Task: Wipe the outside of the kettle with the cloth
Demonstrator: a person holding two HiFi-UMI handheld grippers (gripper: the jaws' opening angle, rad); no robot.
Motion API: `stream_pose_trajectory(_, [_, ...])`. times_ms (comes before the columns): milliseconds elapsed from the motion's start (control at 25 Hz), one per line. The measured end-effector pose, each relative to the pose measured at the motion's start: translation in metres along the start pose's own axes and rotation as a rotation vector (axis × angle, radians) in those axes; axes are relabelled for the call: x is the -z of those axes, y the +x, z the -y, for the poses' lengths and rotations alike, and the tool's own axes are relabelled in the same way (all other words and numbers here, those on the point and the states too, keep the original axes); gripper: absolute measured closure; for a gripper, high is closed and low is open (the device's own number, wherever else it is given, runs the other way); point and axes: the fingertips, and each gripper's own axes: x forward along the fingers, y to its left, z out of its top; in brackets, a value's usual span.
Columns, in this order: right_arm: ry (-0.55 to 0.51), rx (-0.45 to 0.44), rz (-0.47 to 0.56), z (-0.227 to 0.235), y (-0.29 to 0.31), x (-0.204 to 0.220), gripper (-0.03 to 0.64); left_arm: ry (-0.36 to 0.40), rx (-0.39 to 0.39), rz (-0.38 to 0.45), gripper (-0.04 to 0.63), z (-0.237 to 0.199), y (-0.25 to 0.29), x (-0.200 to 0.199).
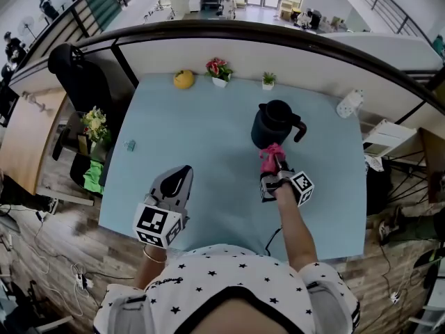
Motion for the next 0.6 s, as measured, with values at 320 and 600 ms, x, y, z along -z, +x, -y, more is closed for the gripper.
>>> stream_pose_trajectory(320, [-0.053, -0.001, 0.043, -0.009, -0.011, -0.005, 0.528, -0.022, -0.002, 0.013, 0.565, 0.001, -0.004, -0.001])
stream_pose_trajectory(600, [-0.4, -0.14, 0.157, -0.101, -0.061, -0.014, 0.528, -0.017, -0.004, 0.024, 0.566, -0.003, -0.007, -0.002])
